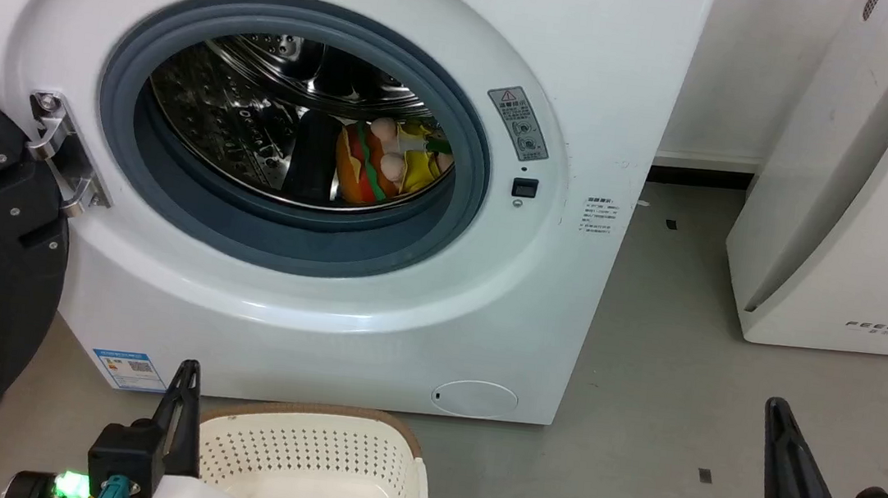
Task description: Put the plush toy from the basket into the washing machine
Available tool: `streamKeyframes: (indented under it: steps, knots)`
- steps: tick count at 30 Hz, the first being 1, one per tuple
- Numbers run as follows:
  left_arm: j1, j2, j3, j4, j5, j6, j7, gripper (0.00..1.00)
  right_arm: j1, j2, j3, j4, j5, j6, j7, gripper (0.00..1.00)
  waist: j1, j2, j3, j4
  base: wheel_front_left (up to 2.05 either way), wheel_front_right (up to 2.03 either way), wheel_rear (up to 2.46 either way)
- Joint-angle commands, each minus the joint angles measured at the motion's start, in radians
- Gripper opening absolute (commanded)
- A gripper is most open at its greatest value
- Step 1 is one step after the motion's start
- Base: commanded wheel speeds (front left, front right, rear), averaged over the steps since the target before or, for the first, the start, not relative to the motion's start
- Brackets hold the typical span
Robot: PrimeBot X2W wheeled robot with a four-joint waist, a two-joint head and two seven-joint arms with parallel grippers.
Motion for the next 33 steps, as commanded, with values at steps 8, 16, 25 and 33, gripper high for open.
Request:
streamKeyframes:
  steps: [8,16,25,33]
  knots:
    - [-0.004,-0.009,0.003,-0.02,0.01,-0.01,0.022,0.0,-0.014,0.0,0.006,-0.004,-0.017,0.0,0.022,0.0,0.0,0.0,-0.001,0.001,0.0,0.0,0.0]
    - [-0.005,-0.013,0.005,-0.031,0.013,-0.017,0.039,0.0,-0.018,0.0,0.01,-0.006,-0.028,0.0,0.039,0.0,0.0,0.0,-0.002,0.002,0.0,0.0,0.0]
    - [-0.007,-0.017,0.006,-0.044,0.017,-0.025,0.057,0.0,-0.022,0.0,0.015,-0.007,-0.042,0.0,0.057,0.0,0.0,0.0,-0.003,0.003,0.0,0.0,0.0]
    - [-0.008,-0.02,0.007,-0.054,0.019,-0.031,0.071,0.0,-0.026,0.0,0.018,-0.008,-0.052,0.0,0.072,0.0,0.0,0.0,-0.003,0.004,0.0,0.0,0.0]
